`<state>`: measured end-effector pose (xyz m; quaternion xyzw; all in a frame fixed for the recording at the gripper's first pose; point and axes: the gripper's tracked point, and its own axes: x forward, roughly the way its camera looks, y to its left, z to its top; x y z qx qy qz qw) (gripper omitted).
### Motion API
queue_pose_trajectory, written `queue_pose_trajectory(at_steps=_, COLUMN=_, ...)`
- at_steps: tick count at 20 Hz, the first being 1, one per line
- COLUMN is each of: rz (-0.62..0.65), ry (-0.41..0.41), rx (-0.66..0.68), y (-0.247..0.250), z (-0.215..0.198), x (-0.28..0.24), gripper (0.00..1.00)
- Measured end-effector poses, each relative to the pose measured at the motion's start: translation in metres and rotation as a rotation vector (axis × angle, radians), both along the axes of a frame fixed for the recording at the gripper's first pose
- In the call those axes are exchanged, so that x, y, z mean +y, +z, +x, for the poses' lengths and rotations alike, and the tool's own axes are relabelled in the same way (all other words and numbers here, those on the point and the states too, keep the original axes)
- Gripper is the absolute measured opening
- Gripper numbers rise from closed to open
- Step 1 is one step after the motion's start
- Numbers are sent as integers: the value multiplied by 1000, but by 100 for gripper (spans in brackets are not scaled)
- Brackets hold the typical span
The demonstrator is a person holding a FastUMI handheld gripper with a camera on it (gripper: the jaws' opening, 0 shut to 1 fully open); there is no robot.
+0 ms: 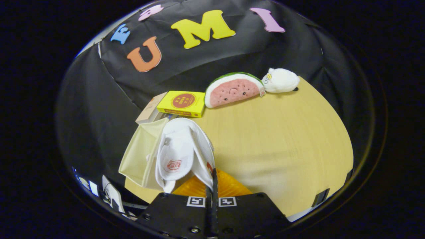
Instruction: Open the storage box then place both shoes into the box .Put the left shoe in first, then the right shoe, with the right side of both shoes facing outward in a uniform manner.
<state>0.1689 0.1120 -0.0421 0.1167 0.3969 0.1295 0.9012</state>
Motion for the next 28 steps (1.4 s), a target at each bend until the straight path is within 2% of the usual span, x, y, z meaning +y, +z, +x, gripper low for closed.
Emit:
queue_pose_trajectory(at_steps=11, rz=16, ry=-58, rx=-54, y=37, z=-4, x=152, gripper=0)
queue_pose_trajectory(at_steps=15, rz=84, ry=-137, rx=-82, y=25, z=19, x=196, gripper=0)
queue_pose_trajectory(at_steps=17, rz=57, ry=-143, rx=-102, y=10, z=31, x=213, gripper=0)
queue_pose_trajectory(at_steps=21, rz=-22, ry=-163, rx=-115, y=-19, z=44, x=229, gripper=0)
queue_pose_trajectory(at_steps=26, rz=-133, ry=-215, rx=-191, y=-37, z=42, x=214, gripper=0)
queue_pose_trajectory(at_steps=28, rz=-161, ry=-262, rx=-212, y=-41, z=36, x=202, gripper=0)
